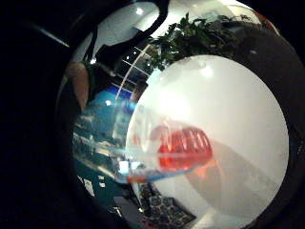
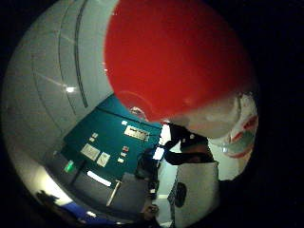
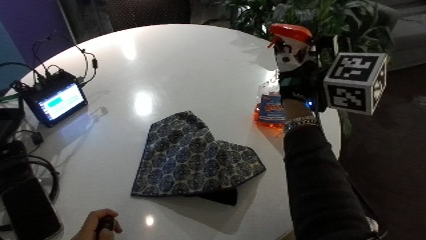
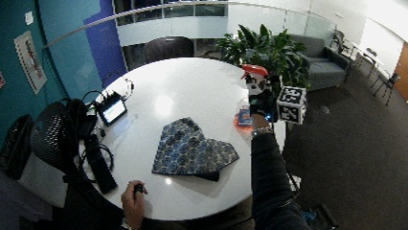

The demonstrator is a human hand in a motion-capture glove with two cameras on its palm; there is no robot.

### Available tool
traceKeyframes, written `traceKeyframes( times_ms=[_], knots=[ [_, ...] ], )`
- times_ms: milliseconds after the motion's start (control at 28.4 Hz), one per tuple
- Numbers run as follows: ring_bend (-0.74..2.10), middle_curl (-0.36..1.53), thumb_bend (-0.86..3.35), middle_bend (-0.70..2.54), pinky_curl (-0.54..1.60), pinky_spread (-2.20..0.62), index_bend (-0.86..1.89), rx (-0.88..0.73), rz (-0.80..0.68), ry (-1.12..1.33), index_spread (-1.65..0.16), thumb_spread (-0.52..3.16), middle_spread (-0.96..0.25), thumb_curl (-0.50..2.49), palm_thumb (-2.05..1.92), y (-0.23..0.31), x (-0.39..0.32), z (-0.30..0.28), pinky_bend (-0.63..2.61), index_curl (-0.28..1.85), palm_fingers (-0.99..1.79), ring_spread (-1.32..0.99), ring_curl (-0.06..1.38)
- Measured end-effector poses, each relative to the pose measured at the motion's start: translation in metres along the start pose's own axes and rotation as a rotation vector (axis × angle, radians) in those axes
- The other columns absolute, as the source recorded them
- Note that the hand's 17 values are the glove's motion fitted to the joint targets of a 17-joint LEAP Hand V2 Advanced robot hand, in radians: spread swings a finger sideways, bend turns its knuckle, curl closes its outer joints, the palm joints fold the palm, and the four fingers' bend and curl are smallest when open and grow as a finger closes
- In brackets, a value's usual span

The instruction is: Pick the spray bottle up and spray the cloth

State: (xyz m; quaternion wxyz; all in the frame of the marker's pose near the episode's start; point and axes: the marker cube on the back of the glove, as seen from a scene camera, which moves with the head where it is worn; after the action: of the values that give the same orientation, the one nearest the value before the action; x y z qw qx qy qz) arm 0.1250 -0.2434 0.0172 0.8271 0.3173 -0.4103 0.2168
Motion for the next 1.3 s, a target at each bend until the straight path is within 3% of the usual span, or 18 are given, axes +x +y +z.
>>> traceKeyframes(
  times_ms=[212,353,564,811,1093,1304],
  knots=[
    [0.5,0.41,0.02,0.39,0.27,0.03,0.28,0.054,-0.099,-0.043,-0.27,0.98,-0.17,0.38,0.86,-0.005,-0.004,0.011,0.19,0.41,1.16,-0.14,0.39],
    [0.55,0.43,-0.01,0.41,0.35,-0.16,0.13,0.124,-0.138,-0.014,-0.26,0.89,-0.19,0.42,0.87,-0.003,-0.005,0.012,0.45,0.39,1.37,-0.17,0.41],
    [0.62,0.46,-0.02,0.46,0.38,-0.26,0.2,0.173,-0.193,0.037,-0.27,0.89,-0.21,0.44,0.86,-0.006,-0.012,0.014,0.47,0.41,1.45,-0.19,0.44],
    [0.68,0.48,-0.03,0.49,0.39,-0.31,0.2,0.118,-0.265,0.084,-0.27,0.79,-0.22,0.49,0.87,-0.006,-0.012,0.009,0.5,0.44,1.43,-0.21,0.46],
    [0.7,0.49,-0.03,0.52,0.4,-0.33,0.21,-0.009,-0.563,0.257,-0.28,0.7,-0.22,0.55,0.86,-0.015,-0.064,0.007,0.52,0.47,1.42,-0.21,0.46],
    [0.71,0.5,-0.03,0.53,0.4,-0.34,0.22,-0.04,-0.693,0.383,-0.28,0.65,-0.23,0.58,0.86,-0.024,-0.087,-0.002,0.52,0.49,1.42,-0.21,0.46]
  ],
)
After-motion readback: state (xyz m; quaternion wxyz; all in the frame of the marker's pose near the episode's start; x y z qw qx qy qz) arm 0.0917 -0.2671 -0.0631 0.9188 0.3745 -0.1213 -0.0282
